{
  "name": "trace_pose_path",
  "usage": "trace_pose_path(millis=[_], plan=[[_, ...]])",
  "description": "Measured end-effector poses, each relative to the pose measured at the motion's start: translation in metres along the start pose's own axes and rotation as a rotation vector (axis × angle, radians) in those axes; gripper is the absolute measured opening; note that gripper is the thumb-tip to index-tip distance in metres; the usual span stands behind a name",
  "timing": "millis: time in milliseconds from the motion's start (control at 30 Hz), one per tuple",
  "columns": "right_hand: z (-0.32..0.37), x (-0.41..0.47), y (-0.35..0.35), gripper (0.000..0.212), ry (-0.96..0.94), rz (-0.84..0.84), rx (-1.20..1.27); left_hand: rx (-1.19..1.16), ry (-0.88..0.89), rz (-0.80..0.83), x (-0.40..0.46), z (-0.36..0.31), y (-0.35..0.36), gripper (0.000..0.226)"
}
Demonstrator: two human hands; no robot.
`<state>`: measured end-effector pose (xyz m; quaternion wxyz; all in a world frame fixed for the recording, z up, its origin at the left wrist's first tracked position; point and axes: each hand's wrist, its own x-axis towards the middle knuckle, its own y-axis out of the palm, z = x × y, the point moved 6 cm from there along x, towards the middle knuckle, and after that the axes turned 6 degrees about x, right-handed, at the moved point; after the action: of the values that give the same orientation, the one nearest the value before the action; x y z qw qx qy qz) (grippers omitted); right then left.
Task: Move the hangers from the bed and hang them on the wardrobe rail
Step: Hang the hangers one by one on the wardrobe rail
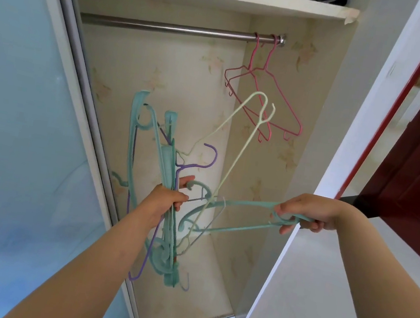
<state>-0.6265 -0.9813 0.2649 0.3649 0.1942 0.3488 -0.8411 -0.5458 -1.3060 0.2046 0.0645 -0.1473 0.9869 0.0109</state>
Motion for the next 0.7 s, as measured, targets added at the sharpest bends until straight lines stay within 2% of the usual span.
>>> trace_pose_path(millis=[133,333,533,700], plan=[[-0.009,0.012,-0.009,0.046,-0.039,-0.096,0.084,-0.226,-0.051,0.037,0.006,0.002,-0.004,0.051],[-0.007,0.028,-0.007,0.054,-0.089,-0.165,0.106,-0.359,-0.101,0.009,0.007,0.003,-0.005,0.009],[0.0,0.039,0.0,0.048,-0.134,-0.209,0.13,-0.395,-0.094,0.072,0.004,-0.01,-0.006,0.038],[0.003,0.041,0.001,0.041,-0.139,-0.233,0.148,-0.37,-0.093,0.033,0.002,-0.013,-0.013,0.043]])
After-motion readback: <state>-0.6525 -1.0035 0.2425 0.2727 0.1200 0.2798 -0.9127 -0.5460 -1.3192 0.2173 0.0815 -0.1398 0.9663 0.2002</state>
